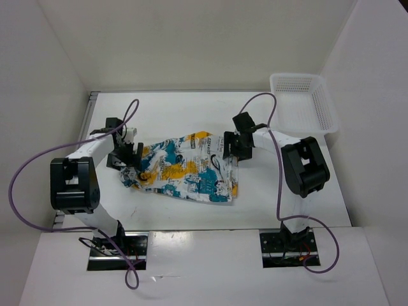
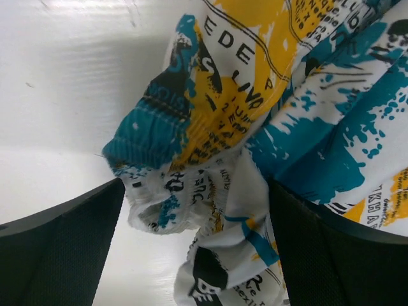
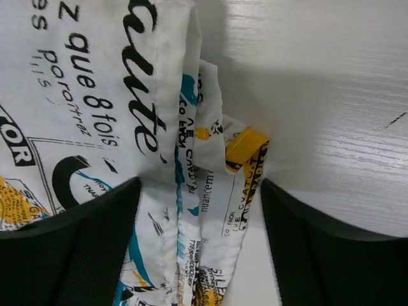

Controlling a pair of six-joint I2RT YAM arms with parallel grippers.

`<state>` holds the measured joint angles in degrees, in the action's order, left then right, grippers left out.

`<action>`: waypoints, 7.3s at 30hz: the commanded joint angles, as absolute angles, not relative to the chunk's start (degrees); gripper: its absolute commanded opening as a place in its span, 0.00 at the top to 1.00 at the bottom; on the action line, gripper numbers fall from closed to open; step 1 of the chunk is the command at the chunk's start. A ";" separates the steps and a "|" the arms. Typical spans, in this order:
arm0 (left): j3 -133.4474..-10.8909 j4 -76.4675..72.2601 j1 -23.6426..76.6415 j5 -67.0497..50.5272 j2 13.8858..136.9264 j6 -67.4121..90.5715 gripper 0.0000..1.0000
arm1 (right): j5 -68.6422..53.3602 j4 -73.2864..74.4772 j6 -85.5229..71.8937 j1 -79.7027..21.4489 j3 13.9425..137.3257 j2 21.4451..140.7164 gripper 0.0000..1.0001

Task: Fold and stack the shorts
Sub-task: Fold the shorts

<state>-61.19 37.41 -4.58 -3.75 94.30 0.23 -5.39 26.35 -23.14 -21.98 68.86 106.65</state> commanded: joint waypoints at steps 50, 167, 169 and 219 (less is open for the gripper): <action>-92.55 21.71 21.81 -16.87 122.26 0.00 1.00 | -16.71 40.59 -28.74 -33.39 118.21 123.83 1.00; -103.89 32.43 1.23 -37.61 118.22 0.00 0.00 | -10.28 23.29 9.50 -55.03 89.56 95.99 0.39; -103.89 32.43 1.93 -38.23 117.07 0.00 0.00 | -11.07 23.29 7.73 -52.83 88.86 93.35 0.42; -72.76 49.65 2.72 -41.48 112.15 0.00 0.71 | -30.06 29.71 21.88 -30.49 117.77 131.40 0.22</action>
